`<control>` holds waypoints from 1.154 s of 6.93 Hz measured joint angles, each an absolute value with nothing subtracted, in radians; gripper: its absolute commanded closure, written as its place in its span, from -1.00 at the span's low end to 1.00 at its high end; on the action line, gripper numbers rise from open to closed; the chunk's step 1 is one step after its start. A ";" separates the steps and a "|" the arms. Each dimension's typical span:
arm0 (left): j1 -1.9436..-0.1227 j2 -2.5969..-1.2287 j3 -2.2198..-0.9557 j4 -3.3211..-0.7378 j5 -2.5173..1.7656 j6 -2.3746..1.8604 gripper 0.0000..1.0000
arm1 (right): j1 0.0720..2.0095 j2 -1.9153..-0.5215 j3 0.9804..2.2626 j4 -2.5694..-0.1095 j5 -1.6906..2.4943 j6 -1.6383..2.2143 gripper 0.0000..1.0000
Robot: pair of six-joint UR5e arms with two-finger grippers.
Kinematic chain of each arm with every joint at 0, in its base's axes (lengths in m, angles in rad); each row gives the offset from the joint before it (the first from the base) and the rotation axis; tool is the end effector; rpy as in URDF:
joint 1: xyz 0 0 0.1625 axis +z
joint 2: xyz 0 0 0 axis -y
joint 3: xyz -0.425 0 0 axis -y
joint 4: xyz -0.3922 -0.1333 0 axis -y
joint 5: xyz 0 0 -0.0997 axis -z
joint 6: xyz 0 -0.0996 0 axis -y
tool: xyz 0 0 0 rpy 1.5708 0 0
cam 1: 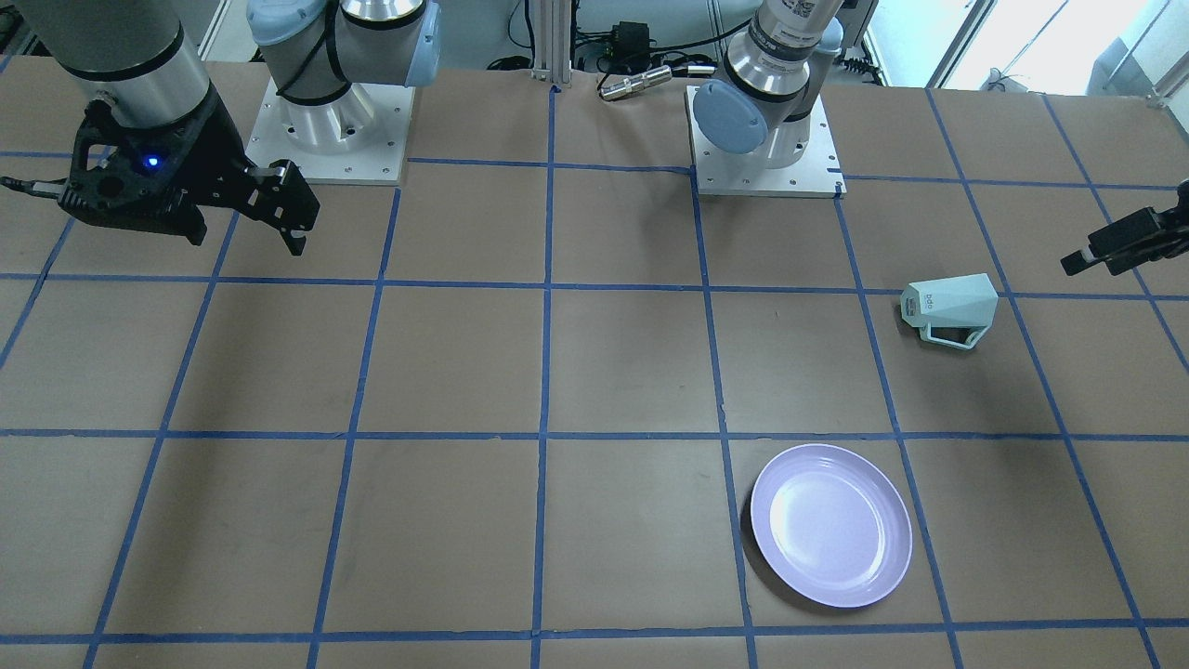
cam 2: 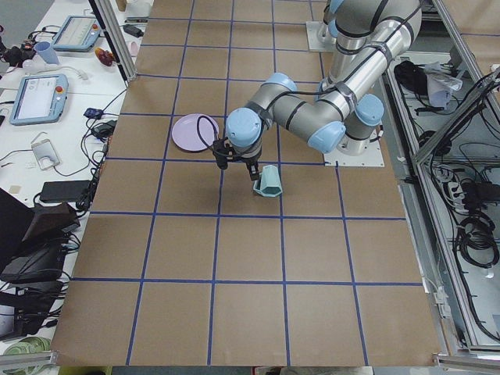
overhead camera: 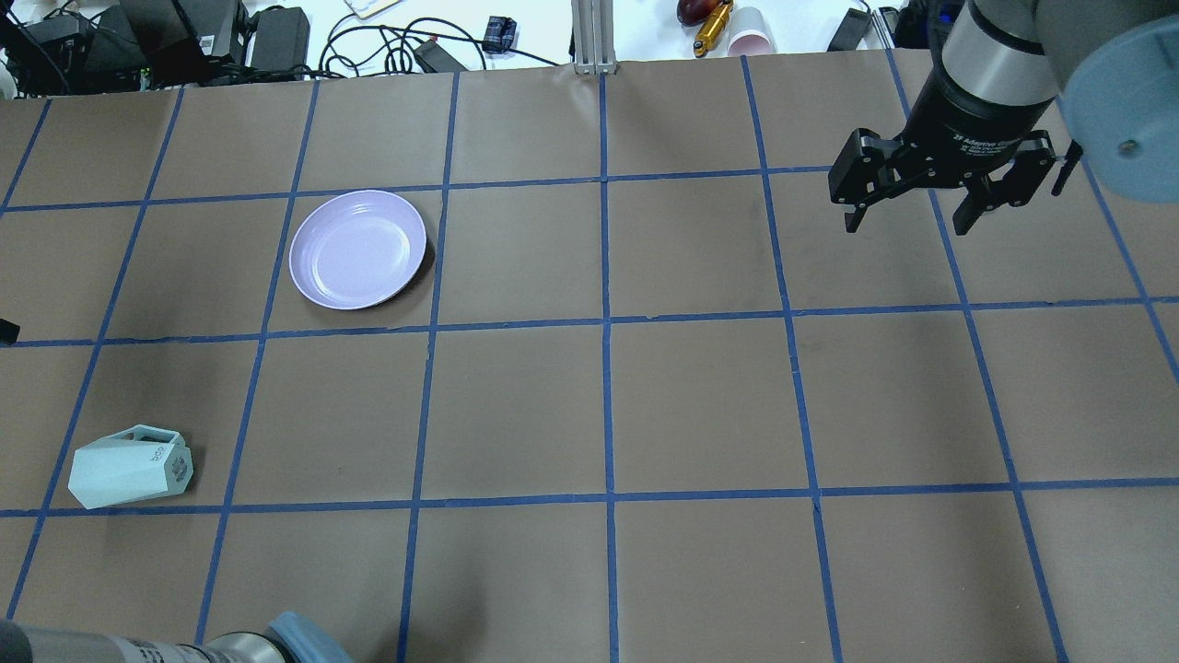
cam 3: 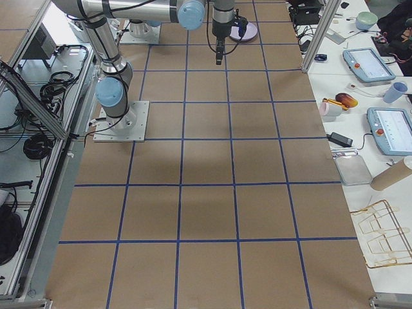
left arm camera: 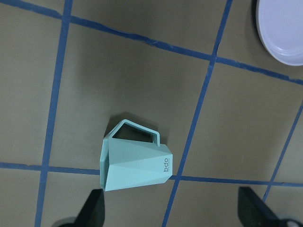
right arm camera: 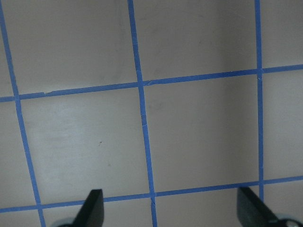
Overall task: Flip cup and place on plate
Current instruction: 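Move the left gripper outward and down toward the mint-green mug, then lower the left gripper onto the mug's rim and close it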
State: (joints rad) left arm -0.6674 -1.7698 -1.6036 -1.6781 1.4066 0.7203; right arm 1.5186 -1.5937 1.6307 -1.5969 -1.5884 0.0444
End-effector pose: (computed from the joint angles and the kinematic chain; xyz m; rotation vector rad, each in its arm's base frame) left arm 0.3214 -0.4437 0.3632 0.2931 -2.7642 -0.1615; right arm 0.1063 -0.4870 0.4722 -0.1507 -3.1203 -0.0171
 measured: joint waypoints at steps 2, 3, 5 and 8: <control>-0.607 -1.840 -1.625 -1.678 1.391 0.805 -1.00 | 1.519 -1.594 1.631 -1.597 -1.588 0.044 -1.00; -0.592 -1.872 -1.635 -1.678 1.389 0.836 -1.00 | 1.519 -1.594 1.631 -1.597 -1.588 0.044 -1.00; -0.581 -1.924 -1.659 -1.682 1.382 0.874 -1.00 | 1.519 -1.594 1.631 -1.597 -1.588 0.044 -1.00; -0.580 -1.984 -1.690 -1.686 1.369 0.893 -1.00 | 1.519 -1.594 1.631 -1.597 -1.588 0.044 -1.00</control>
